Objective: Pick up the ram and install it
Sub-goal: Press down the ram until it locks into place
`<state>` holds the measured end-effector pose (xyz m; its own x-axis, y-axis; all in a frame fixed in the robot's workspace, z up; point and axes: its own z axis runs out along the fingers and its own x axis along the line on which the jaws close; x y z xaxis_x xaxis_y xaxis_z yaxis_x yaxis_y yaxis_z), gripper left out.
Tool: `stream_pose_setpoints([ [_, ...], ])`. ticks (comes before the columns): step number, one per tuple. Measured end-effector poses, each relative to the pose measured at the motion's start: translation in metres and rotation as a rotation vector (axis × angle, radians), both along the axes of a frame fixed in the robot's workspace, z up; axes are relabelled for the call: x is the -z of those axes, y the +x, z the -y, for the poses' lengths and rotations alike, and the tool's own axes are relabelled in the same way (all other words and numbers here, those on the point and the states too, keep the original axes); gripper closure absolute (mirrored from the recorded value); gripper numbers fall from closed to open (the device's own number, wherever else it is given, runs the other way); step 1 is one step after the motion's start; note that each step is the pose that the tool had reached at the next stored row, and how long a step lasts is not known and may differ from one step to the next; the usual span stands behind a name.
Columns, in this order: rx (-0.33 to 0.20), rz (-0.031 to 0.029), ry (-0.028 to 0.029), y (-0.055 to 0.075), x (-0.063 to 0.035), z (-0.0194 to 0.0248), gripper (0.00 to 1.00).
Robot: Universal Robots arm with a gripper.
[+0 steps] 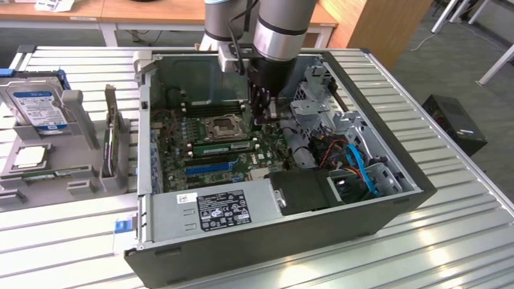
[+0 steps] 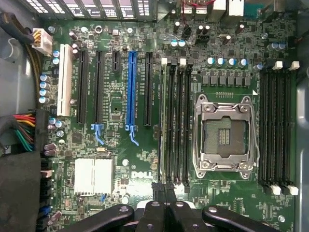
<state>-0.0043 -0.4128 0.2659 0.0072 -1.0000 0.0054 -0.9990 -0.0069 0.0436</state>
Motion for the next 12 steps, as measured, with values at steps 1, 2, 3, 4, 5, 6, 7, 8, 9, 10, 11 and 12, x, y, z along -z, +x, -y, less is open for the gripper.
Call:
stream_pose_setpoints([
  [1, 0.000, 0.0000, 0.0001, 0.000, 0.0013, 0.0000, 0.90],
  [2, 0.000, 0.0001, 0.0002, 0.000, 0.0026, 0.0000, 0.90],
  [3, 0.000, 0.0000, 0.0001, 0.000, 0.0038, 0.0000, 0.90],
  [4, 0.000, 0.0001, 0.0001, 0.000, 0.0048, 0.0000, 0.90],
  [5, 0.000, 0.0000, 0.0001, 0.000, 0.0059, 0.0000, 0.90],
  [6, 0.000, 0.0000, 0.0000, 0.000, 0.0070, 0.0000, 0.90],
  [7, 0.000, 0.0000, 0.0000, 0.000, 0.0080, 0.0000, 0.90],
  [8, 0.000, 0.0000, 0.0000, 0.000, 0.0091, 0.0000, 0.90],
  [9, 0.000, 0.0000, 0.0000, 0.000, 0.0101, 0.0000, 0.90],
  [10, 0.000, 0.0000, 0.0000, 0.000, 0.0111, 0.0000, 0.90],
  [11, 0.000, 0.0000, 0.0000, 0.000, 0.0122, 0.0000, 0.90],
  [12, 0.000, 0.0000, 0.0001, 0.000, 0.0132, 0.0000, 0.90],
])
